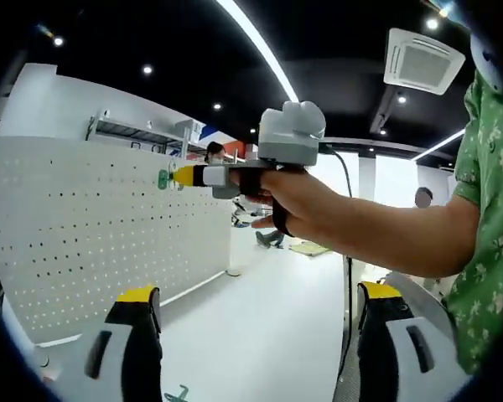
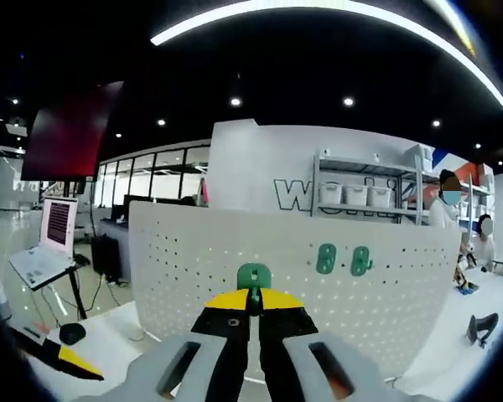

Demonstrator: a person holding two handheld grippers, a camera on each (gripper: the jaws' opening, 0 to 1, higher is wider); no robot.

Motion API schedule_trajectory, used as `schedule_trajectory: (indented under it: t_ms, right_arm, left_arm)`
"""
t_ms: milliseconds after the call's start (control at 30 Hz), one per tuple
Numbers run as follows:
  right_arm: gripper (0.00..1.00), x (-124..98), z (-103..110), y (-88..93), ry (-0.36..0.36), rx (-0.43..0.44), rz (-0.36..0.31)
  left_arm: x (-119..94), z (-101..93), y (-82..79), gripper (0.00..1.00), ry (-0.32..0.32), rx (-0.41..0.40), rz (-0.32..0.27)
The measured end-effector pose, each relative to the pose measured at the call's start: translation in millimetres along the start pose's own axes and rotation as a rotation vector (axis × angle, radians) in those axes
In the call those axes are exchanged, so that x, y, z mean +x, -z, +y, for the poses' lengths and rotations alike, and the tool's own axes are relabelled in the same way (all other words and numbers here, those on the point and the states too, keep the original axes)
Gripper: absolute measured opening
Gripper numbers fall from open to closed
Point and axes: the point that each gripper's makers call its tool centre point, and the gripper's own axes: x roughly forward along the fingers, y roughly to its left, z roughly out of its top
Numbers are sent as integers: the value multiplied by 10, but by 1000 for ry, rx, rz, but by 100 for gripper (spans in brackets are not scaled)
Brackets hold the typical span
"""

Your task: Insert the hook assembly into the mounting plate slot until the hook locks in place.

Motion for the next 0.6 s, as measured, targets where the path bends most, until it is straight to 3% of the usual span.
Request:
schedule_trajectory:
  t_ms: [267,600]
  right_arm:
    - [1,291,-156,-169,40,-19,-18]
    - [1,520,-283,-125,74,-11,-6]
  left_arm:
    - [-30,-19,51,100,14,-3,-1]
    - [-31,28,55,99,18,-15,-10]
